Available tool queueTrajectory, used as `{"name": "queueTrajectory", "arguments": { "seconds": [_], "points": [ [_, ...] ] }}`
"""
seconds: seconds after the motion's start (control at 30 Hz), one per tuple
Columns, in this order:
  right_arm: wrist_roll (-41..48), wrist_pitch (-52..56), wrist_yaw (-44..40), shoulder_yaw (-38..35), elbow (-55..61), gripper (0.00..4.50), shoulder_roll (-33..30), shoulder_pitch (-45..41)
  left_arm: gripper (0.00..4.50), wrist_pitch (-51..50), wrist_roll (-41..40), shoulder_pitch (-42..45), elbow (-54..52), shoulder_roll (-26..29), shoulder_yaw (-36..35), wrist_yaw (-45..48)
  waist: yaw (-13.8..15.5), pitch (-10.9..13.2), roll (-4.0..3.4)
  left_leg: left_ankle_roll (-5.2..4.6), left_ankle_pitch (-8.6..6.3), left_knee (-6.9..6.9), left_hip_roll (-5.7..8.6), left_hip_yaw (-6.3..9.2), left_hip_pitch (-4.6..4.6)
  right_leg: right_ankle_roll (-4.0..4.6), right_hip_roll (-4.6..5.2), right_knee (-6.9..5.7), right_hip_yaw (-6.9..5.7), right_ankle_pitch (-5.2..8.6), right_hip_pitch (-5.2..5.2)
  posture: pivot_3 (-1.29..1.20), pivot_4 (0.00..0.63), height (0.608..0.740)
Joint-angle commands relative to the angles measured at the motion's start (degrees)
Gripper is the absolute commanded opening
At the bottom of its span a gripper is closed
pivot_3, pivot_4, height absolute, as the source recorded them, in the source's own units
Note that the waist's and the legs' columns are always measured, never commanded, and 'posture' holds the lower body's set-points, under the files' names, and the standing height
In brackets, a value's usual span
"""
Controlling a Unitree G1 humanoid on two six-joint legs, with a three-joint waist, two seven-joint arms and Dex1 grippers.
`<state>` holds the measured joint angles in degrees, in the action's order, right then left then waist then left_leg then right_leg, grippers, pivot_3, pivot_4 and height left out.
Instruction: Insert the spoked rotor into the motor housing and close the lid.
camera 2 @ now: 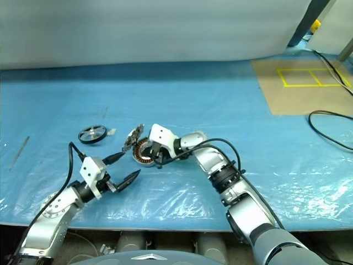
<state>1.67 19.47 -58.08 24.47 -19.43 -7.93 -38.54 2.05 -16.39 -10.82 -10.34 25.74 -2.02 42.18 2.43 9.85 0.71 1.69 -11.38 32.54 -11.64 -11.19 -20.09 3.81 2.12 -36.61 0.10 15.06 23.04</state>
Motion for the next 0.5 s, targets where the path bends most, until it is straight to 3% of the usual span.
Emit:
{"name": "queueTrajectory", "arguments": {
  "seconds": [0.03, 0.4, 0.5],
  "points": [
    [5.11, 2.55, -1.17, -3.82, 2.24, 0.01, 1.12, 0.21, 4.50, 0.35, -0.73, 0.00, -1.75, 0.18, -0.98, -0.34, 0.01, 0.00, 0.00, 0.00, 0.00, 0.00, 0.00, 0.00, -0.02, 0.00, 0.00, 0.01, 0.00, 0.00, 0.01, 0.00, 0.150, 0.740],
    [6.57, 2.74, -6.59, -3.92, 8.90, 0.01, -6.69, 1.18, 4.50, -0.85, -5.44, 2.74, 2.82, 4.85, -7.79, 3.29, 0.00, 0.01, 0.01, 0.01, 0.01, -0.07, 0.01, 0.00, -0.09, -0.02, -0.02, 0.05, -0.03, -0.01, 0.06, 0.00, 0.150, 0.740],
    [6.40, 3.01, -6.97, -4.03, 10.04, 0.01, -8.64, 1.87, 4.50, -1.03, -6.10, 4.36, 6.85, 9.15, -8.90, 8.48, 0.07, 0.00, 0.01, 0.01, 0.01, -0.08, 0.01, 0.00, -0.07, -0.01, -0.03, 0.05, -0.02, -0.01, 0.07, 0.00, 0.150, 0.740]
  ]
}}
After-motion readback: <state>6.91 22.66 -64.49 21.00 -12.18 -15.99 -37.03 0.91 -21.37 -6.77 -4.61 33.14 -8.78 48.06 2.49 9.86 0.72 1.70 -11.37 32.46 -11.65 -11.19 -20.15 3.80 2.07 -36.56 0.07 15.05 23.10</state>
